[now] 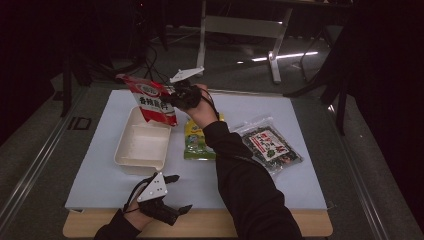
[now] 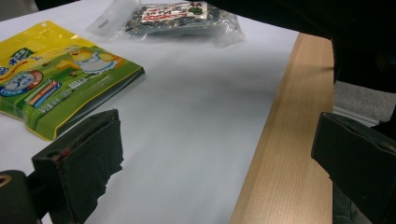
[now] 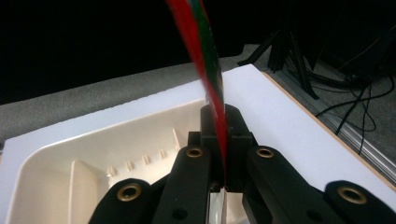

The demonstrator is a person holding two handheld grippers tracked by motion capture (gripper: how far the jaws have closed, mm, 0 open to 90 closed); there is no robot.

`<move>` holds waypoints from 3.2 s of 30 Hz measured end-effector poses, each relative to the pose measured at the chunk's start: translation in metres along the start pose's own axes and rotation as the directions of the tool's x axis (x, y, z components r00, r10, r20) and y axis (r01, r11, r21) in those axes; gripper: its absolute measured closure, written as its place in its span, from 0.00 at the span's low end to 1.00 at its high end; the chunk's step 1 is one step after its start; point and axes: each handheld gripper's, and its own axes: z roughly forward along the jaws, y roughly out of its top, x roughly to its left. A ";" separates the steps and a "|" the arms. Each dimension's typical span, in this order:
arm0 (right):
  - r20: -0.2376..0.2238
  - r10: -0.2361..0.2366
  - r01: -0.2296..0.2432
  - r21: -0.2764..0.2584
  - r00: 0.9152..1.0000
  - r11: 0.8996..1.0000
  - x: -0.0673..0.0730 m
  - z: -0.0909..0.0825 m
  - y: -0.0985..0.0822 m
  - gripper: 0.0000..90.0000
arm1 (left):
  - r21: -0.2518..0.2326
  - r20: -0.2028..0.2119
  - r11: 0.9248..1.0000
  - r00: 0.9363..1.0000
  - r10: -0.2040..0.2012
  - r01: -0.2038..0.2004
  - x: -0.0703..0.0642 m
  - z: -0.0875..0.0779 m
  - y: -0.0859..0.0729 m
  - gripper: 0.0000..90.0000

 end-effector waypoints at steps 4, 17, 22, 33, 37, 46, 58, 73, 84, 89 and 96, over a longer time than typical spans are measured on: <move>-0.018 -0.005 0.005 -0.010 1.000 1.000 -0.001 0.010 0.001 1.00 | -0.003 -0.003 1.000 1.000 -0.004 0.004 0.000 -0.001 0.000 0.03; -0.046 -0.022 0.020 -0.045 0.999 0.999 -0.005 0.040 -0.008 1.00 | -0.008 -0.005 1.000 1.000 -0.002 0.002 -0.001 -0.005 -0.002 0.03; -0.053 0.014 -0.016 -0.040 0.998 0.999 -0.010 0.047 -0.018 1.00 | -0.004 -0.002 1.000 1.000 0.001 -0.001 -0.002 -0.004 -0.002 0.03; -0.029 0.053 -0.053 -0.010 0.998 0.999 -0.012 0.055 -0.036 1.00 | 0.006 0.001 1.000 1.000 0.007 -0.007 -0.002 -0.002 -0.002 0.03; -0.003 0.050 -0.050 0.020 0.999 0.999 -0.010 0.054 -0.038 0.97 | 0.008 0.002 1.000 1.000 0.011 -0.011 -0.003 -0.002 -0.002 0.03; 0.034 0.037 -0.039 0.050 0.999 0.998 -0.009 0.025 -0.030 0.82 | 0.016 0.003 1.000 1.000 0.021 -0.021 -0.004 0.000 -0.002 0.03; 0.056 0.024 -0.028 0.071 0.998 0.997 -0.008 -0.025 -0.044 0.77 | 0.021 0.009 1.000 1.000 0.020 -0.020 -0.006 0.004 -0.002 0.03; 0.128 0.055 -0.069 0.105 0.990 0.992 -0.020 -0.089 -0.078 0.73 | 0.009 -0.005 1.000 1.000 0.027 -0.027 -0.005 0.005 0.000 0.03; 0.203 0.062 -0.086 0.111 0.977 0.990 -0.035 -0.152 -0.106 0.71 | 0.014 -0.001 1.000 1.000 0.027 -0.027 -0.006 0.008 0.001 0.03; 0.243 0.079 -0.104 0.090 0.967 0.990 -0.045 -0.180 -0.125 0.75 | 0.012 0.001 1.000 1.000 0.023 -0.023 -0.006 0.009 0.000 0.03; 0.315 0.154 -0.194 0.099 0.937 0.976 -0.066 -0.218 -0.158 1.00 | 0.010 -0.007 1.000 1.000 0.018 -0.018 -0.006 0.010 0.000 0.03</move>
